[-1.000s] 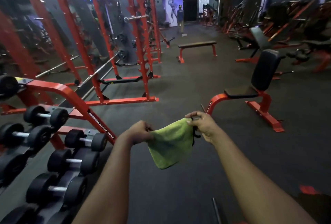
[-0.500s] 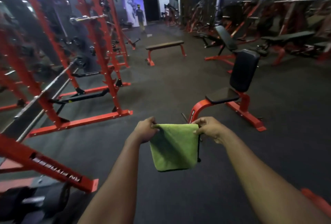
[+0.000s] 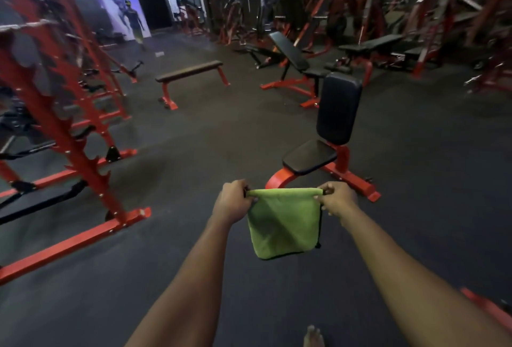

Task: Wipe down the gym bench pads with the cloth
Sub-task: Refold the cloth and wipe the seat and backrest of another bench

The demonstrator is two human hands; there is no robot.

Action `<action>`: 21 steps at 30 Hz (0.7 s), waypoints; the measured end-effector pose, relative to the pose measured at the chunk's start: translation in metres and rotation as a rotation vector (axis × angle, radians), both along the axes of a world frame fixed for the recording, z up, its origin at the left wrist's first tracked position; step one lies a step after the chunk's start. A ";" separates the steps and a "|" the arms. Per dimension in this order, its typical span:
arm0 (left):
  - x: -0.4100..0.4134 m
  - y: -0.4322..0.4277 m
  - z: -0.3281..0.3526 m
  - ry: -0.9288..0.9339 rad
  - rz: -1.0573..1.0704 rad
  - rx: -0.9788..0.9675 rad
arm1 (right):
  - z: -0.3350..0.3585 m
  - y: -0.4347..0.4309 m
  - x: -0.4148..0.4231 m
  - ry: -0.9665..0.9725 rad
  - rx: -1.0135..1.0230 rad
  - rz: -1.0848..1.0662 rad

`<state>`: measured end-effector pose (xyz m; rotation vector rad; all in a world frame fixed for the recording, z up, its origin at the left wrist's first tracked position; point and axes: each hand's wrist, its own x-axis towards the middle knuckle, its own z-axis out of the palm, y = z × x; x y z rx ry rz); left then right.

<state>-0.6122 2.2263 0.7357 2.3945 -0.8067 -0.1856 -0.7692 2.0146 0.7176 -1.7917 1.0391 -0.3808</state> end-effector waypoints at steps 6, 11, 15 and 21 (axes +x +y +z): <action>0.119 -0.125 -0.041 0.061 -0.037 0.044 | -0.033 -0.127 0.107 0.029 0.015 0.037; 0.194 -0.219 -0.075 0.093 -0.007 0.006 | -0.061 -0.223 0.192 0.070 -0.010 0.065; 0.246 -0.279 -0.114 0.171 -0.009 0.016 | -0.099 -0.291 0.252 0.147 -0.003 0.102; 0.332 -0.379 -0.196 0.295 -0.041 0.105 | -0.176 -0.386 0.342 0.330 0.009 0.017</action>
